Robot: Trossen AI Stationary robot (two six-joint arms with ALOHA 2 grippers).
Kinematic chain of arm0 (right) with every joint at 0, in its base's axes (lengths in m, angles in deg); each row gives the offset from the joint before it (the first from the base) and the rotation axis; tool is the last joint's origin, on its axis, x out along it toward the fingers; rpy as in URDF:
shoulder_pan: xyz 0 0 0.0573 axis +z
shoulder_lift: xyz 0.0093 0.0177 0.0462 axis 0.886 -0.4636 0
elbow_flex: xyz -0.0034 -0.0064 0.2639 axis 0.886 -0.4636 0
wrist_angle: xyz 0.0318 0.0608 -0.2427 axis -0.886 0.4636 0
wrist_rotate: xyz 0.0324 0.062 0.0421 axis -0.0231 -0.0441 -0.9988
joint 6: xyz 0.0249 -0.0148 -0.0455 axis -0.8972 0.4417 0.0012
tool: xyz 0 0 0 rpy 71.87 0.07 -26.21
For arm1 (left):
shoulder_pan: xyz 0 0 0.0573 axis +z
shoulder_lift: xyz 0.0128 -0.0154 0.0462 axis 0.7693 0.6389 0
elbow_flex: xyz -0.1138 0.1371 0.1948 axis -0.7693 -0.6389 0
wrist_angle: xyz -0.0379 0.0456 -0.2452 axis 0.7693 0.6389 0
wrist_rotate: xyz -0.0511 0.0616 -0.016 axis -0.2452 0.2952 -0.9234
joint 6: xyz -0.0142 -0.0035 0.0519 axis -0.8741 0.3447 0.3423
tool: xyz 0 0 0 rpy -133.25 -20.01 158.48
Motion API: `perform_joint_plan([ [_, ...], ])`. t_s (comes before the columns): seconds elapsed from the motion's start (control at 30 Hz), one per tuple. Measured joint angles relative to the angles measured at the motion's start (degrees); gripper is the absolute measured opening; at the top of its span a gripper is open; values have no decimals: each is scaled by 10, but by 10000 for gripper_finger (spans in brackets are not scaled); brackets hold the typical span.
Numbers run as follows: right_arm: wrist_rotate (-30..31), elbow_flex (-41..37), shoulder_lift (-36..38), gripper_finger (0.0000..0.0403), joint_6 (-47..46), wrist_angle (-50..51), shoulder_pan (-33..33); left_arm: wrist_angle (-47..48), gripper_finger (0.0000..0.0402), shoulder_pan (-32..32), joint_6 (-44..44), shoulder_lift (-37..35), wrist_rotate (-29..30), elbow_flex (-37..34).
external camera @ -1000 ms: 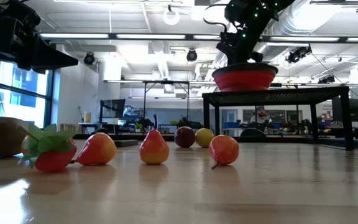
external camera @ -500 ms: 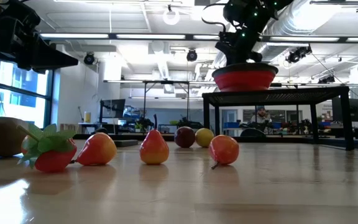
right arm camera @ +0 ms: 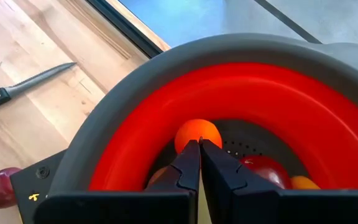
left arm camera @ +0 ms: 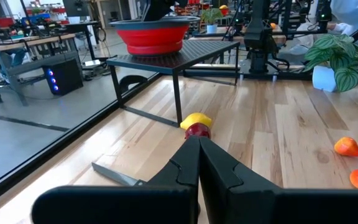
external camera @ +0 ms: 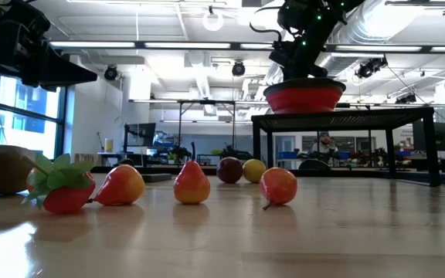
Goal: Pick & Place Fruit
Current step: Put the orange pear into the red strainer bowl on the shelf
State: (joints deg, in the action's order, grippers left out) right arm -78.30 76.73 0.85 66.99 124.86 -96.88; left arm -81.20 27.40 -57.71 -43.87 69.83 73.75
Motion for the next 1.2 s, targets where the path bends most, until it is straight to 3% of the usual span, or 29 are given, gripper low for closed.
perform_joint_plan([
  [0.4,0,0,0,7,0,0,0,0,0,0,0,0,0,0],
  [0.73,3,0,0,59,19,0,0,0,0,0,0,0,0,0],
  [1.0,114,0,17,94,49,-8,0,0,0,0,0,0,0,0],
  [1.2,104,0,63,73,65,-48,12,0,0,0,0,0,0,0],
])
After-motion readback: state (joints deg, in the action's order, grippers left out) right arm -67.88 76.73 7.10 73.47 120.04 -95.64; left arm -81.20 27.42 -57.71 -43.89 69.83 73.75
